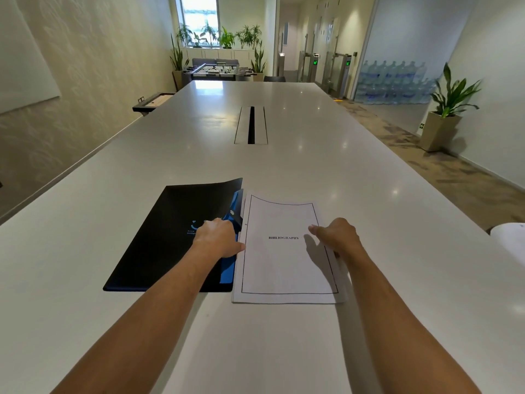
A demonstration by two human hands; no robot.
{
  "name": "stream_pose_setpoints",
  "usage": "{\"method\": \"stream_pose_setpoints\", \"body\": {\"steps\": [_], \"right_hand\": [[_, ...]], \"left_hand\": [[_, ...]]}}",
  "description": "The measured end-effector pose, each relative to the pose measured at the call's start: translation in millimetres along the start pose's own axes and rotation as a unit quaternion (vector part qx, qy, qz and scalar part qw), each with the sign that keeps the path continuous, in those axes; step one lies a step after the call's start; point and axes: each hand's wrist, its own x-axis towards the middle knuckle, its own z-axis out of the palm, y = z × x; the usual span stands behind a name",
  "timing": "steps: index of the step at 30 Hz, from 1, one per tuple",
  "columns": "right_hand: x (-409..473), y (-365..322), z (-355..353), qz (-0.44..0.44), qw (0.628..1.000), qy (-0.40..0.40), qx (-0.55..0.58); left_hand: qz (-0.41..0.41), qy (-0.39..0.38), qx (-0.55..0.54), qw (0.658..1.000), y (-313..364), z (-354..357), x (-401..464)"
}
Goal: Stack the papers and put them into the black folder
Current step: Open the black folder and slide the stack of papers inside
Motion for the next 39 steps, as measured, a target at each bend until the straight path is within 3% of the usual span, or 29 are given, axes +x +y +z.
{"method": "stream_pose_setpoints", "body": {"steps": [5,10,17,23,30,39], "right_hand": [[2.9,4.2,-3.2,0.019,0.997,-0.024,0.074],[1.1,-9.3,18.4,0.017,0.997,0.029,-0.073],[-0.8,-19.9,30.9,-0.001,0.991,0.041,-0.124],[4.8,-21.2,26.1,0.010,0.998,0.025,-0.057],[11.7,-7.0,18.9,0.044,0.994,0.005,0.104],[5.3,7.6,3.9,0.023,0.977,-0.137,0.163]], "left_hand": [[-0.004,0.000,0.007,1.000,0.6,0.0,-0.9],[-0.002,-0.005,0.003,1.000,-0.2,-1.2,-0.3],[0.000,-0.003,-0.001,1.000,-1.6,0.5,0.1],[0.003,-0.002,-0.007,1.000,-2.4,0.1,0.3],[0.002,-0.003,-0.010,1.000,-2.6,-0.5,-1.2],[-0.003,0.017,-0.018,1.000,-5.2,2.6,-1.4]]}}
